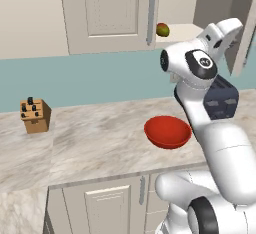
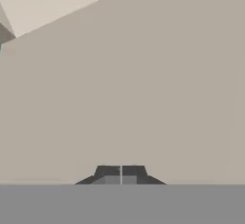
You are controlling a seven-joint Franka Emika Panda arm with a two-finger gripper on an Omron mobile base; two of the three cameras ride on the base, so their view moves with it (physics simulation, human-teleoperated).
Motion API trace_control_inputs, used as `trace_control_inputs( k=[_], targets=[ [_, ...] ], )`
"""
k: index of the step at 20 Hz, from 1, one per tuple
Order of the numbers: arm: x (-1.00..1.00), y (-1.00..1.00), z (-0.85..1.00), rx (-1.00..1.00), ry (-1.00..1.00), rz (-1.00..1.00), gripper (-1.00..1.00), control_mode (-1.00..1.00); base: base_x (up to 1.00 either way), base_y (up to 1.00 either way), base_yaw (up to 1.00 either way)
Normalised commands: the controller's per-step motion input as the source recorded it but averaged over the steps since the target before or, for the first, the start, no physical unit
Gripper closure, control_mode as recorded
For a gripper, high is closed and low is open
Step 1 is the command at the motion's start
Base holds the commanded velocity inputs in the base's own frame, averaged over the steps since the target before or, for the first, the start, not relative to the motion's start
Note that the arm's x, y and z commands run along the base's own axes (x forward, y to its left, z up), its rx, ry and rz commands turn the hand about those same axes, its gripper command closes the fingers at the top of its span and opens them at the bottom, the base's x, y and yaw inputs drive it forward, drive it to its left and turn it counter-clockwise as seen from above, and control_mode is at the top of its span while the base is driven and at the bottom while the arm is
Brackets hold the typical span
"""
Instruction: Open the cabinet. Pick the pear and mango from the cabinet and place them into the bowl. Then close the cabinet.
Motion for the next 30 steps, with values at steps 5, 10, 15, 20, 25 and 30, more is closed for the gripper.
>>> trace_control_inputs(
  k=[5,10,15,20,25,30],
  targets=[
    [-0.64,-0.98,0.07,-0.01,0.0,-0.08,1.0,-1.0,0.0,0.0,0.0],
    [-0.49,-0.95,0.0,0.0,0.0,-0.08,1.0,-1.0,0.0,0.0,0.0],
    [-0.23,-0.86,0.0,0.0,0.0,-0.05,1.0,-1.0,0.0,0.0,0.0],
    [0.0,-0.4,0.0,-0.01,-0.05,0.0,1.0,-1.0,0.0,0.0,0.0],
    [-0.05,0.04,0.05,0.0,-0.01,0.0,1.0,-1.0,0.0,0.0,0.0],
    [-0.13,0.34,0.22,0.0,-0.04,0.0,1.0,-1.0,0.0,0.0,0.0]
  ],
)
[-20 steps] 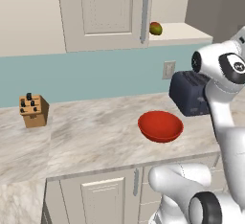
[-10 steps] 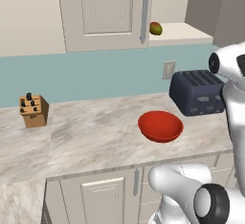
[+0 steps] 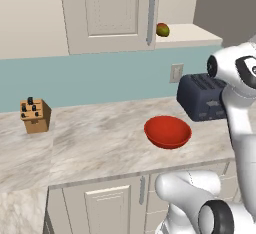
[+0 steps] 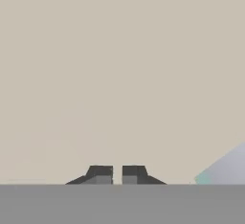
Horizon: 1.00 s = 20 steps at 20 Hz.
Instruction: Open the cabinet. Pick the pear and mango from the cabinet and place them into the bowl. Then close the cabinet.
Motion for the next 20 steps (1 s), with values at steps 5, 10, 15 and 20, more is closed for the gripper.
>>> trace_control_inputs(
  k=[5,10,15,20],
  targets=[
    [0.0,0.37,0.37,0.03,0.0,0.0,1.0,-1.0,0.0,0.0,0.0],
    [0.0,0.39,0.2,0.02,0.03,0.02,1.0,-1.0,0.0,0.0,0.0],
    [0.02,0.33,0.0,0.15,0.32,0.16,1.0,-1.0,0.0,0.0,0.0],
    [0.06,0.37,0.0,0.15,0.37,0.25,1.0,-1.0,0.0,0.0,0.0]
  ],
)
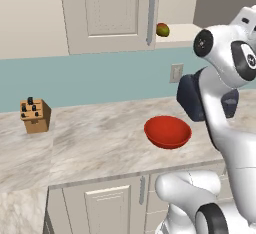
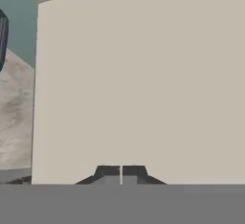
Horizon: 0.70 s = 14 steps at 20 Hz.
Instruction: Open the cabinet. Pick the pear and mango from the cabinet and place them into the bowl. Then close the cabinet.
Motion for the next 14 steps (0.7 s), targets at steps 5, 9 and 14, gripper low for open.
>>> trace_control_inputs(
  k=[5,9,14],
  targets=[
    [0.25,0.51,0.0,0.17,0.05,0.2,1.0,-1.0,0.0,0.0,0.0],
    [0.48,0.41,0.0,0.2,0.0,0.1,1.0,-1.0,0.0,0.0,0.0],
    [0.54,0.14,0.0,0.15,-0.01,-0.01,1.0,-1.0,0.0,0.0,0.0]
  ],
)
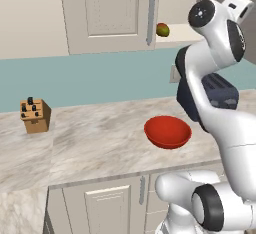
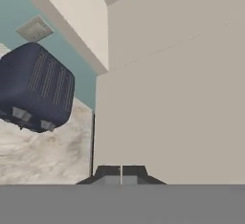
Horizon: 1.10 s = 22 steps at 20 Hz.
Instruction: Open the cabinet. Pick the pear and mango from the cabinet and place them into the bowl. Then close the cabinet.
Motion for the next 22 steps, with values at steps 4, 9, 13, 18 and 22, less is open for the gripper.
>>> trace_control_inputs(
  k=[4,9,13,18,22],
  targets=[
    [0.06,0.31,-0.01,0.16,0.0,-0.03,1.0,-1.0,0.0,0.0,0.0],
    [0.0,0.34,-0.06,0.18,-0.01,-0.01,1.0,-1.0,0.0,0.0,0.0],
    [0.0,0.28,0.0,0.2,-0.04,0.0,1.0,-1.0,0.0,0.0,0.0],
    [0.0,0.25,-0.01,0.18,-0.14,0.0,1.0,-1.0,0.0,0.0,0.0],
    [0.0,0.19,-0.18,0.23,-0.14,0.0,1.0,-1.0,0.0,0.0,0.0]
  ],
)
